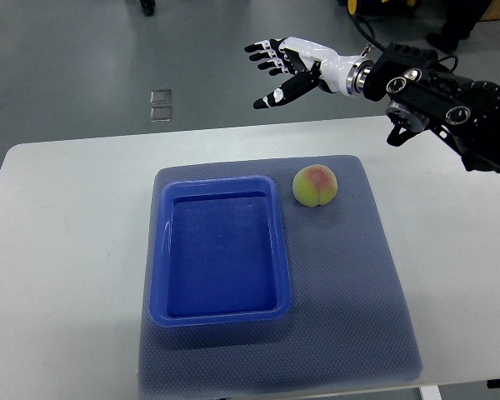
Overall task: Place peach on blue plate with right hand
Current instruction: 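Move the right hand over the peach beside the blue tray, then lower the right hand onto the peach and close fingers around it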
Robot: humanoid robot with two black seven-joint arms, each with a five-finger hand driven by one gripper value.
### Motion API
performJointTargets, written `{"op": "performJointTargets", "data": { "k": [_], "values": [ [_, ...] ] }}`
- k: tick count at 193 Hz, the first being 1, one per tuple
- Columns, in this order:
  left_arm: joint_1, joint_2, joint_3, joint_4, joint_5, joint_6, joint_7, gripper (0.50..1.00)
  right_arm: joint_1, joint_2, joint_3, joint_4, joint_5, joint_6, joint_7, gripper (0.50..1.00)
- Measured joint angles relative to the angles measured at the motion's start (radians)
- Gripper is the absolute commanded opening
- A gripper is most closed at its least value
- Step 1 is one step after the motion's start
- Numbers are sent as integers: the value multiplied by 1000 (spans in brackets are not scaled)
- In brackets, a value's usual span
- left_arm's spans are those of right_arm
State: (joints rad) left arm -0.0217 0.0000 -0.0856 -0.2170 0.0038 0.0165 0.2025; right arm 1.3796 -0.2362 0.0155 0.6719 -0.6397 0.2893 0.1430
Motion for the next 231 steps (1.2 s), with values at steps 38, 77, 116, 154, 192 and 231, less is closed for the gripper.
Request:
{"op": "performJointTargets", "data": {
  "k": [38,77,116,154,192,231],
  "values": [
    [1,0,1,-2,1,-1,0,1000,231,-28,-401,97,-42,146,-52,932],
    [0,0,0,-2,1,-1,0,1000,260,-17,-497,134,-112,152,-124,932],
    [0,0,-1,-1,-1,0,0,1000,207,2,-505,135,-152,114,-134,932],
    [0,0,-1,1,-1,0,0,1000,157,21,-504,125,-177,79,-134,932],
    [0,0,-2,1,-1,0,0,1000,109,39,-499,115,-181,44,-133,930],
    [0,0,-2,1,-1,0,0,1000,70,58,-503,93,-186,12,-126,928]
  ]
}}
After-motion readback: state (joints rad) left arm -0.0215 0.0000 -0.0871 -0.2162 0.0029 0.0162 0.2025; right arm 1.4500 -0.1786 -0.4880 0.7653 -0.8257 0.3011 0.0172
